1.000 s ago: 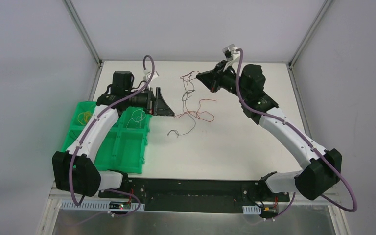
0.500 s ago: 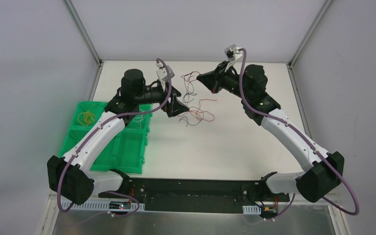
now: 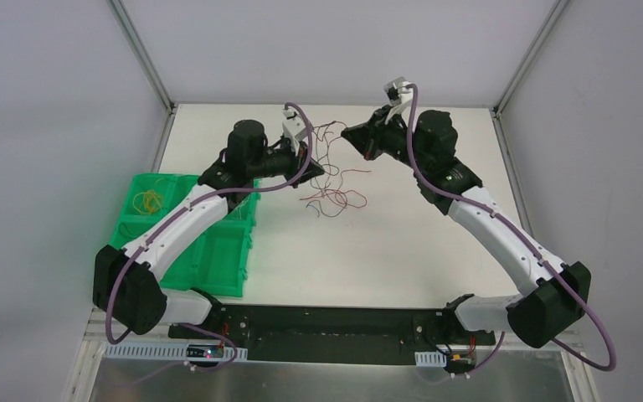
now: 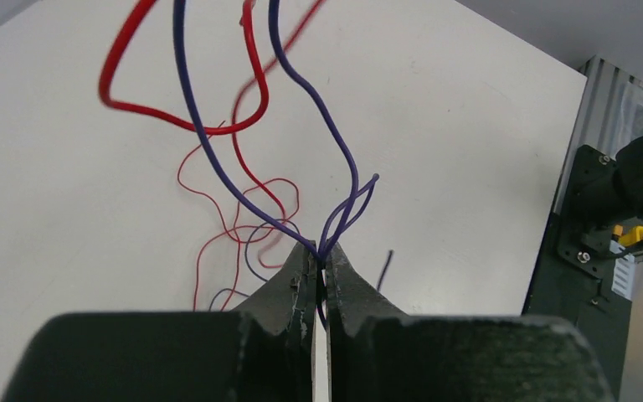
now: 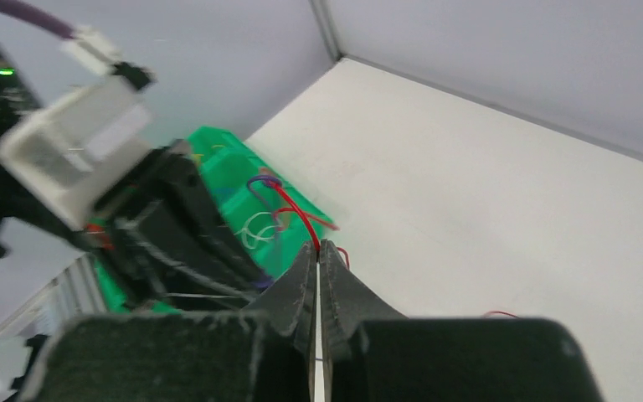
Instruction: Untangle the cables
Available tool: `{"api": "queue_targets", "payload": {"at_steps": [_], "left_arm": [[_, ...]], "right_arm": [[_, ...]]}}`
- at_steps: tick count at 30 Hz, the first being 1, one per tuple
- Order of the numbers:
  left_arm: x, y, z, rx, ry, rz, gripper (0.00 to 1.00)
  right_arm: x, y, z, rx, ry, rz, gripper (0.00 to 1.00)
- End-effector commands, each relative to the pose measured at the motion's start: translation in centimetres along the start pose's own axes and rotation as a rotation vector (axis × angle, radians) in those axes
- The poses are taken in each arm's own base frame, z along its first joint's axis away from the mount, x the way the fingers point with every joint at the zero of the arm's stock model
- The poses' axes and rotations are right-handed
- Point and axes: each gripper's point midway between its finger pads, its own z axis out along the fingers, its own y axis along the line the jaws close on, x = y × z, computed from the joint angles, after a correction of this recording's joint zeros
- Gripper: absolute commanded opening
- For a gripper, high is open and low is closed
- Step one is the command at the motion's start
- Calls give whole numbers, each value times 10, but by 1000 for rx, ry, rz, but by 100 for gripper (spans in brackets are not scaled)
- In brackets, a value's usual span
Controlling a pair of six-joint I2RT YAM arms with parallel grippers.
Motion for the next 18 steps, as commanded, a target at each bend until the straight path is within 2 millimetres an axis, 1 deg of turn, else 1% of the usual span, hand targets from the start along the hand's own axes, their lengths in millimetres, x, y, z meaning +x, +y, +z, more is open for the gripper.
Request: {"api": "queue_targets", "payload": {"at_steps": [1, 3, 4, 6, 9, 11, 12, 14, 15, 18], "left_arm": [[-6, -16, -30, -18, -3, 39, 0], [11, -21, -41, -12, 46, 32, 0], [18, -23, -46, -11, 65, 29, 0], [34, -23, -58, -18, 107, 28, 0], [49, -9, -82, -62, 138, -30, 0], [50, 0, -98, -77, 136, -98, 0], [48, 3, -106, -87, 134, -124, 0], [26, 1, -118, -72, 99, -130, 0], [14, 0, -123, -70, 85, -132, 0], [-31, -7, -138, -76, 49, -152, 0]], "right_arm": [[-41, -40, -17, 186, -95, -138, 0], [-50, -68, -24, 266, -109, -141, 0], [-59, -82, -27, 302, -121, -138, 0], [-70, -108, -35, 365, -130, -134, 0], [-87, -146, -52, 459, -154, -155, 0], [-92, -170, -64, 509, -157, -160, 0], [-91, -179, -69, 531, -150, -161, 0], [-81, -193, -77, 556, -117, -172, 0], [-71, -199, -80, 564, -88, -173, 0], [-29, -210, -88, 568, 17, -194, 0]]}}
